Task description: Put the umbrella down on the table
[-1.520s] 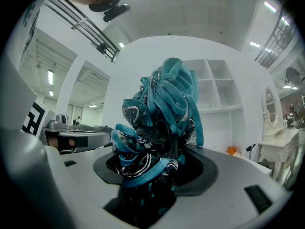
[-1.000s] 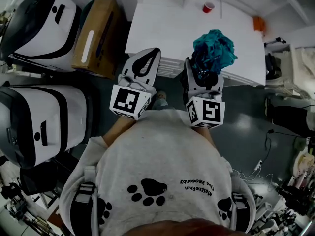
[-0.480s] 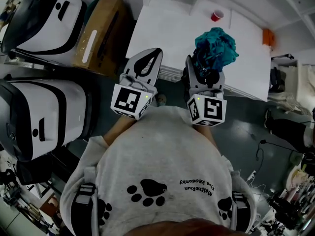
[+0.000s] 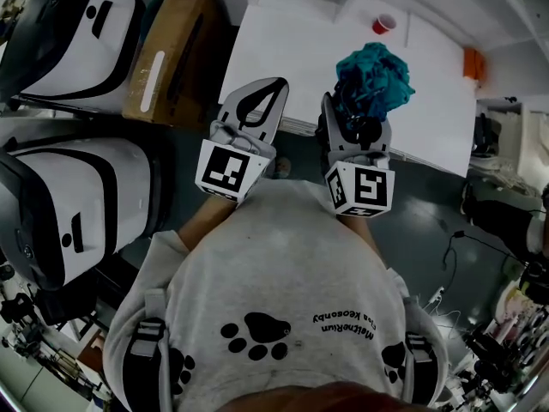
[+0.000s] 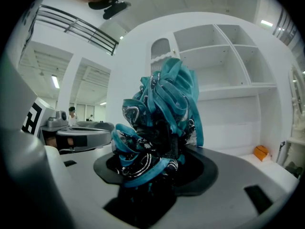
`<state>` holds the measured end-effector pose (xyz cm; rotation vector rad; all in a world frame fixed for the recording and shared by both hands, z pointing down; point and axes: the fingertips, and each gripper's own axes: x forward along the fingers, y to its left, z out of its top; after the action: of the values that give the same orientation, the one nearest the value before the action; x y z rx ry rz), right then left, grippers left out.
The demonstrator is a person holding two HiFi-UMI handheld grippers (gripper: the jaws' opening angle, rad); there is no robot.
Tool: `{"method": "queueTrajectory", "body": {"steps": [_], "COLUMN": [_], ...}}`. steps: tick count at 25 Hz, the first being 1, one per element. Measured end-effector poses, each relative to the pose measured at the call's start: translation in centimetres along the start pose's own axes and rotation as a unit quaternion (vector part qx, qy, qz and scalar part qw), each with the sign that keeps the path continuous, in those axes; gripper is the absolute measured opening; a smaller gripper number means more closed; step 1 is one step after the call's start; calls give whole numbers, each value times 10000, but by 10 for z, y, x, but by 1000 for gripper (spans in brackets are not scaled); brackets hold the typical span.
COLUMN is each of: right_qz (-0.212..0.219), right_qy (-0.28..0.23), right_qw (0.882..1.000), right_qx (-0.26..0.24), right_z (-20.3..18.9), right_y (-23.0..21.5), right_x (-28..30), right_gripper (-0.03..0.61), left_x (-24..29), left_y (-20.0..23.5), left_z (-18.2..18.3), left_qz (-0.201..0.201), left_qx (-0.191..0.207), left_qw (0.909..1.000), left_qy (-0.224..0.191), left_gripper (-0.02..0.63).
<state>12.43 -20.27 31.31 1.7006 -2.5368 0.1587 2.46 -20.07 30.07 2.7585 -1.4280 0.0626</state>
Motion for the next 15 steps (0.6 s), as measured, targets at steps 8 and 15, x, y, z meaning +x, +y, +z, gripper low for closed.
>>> {"method": "queueTrajectory", "body": {"steps": [8,15], "right_qz": [49,128], "right_qy": [249,406], "right_qw": [9996,9990], "right_qx": [-125,-123], "right_z": [-12,-22], "right_y": [-3,-3], "right_x": [49,92], "right_gripper": [284,284], "left_x": [35,62], "left_y": [31,60], "left_z": [-14,-30], "left_qz": [-137,-192], "left_qx": [53,-9], "left_qw": [9999,9996], "left_qy": [26,203], "left_gripper": [18,18]}}
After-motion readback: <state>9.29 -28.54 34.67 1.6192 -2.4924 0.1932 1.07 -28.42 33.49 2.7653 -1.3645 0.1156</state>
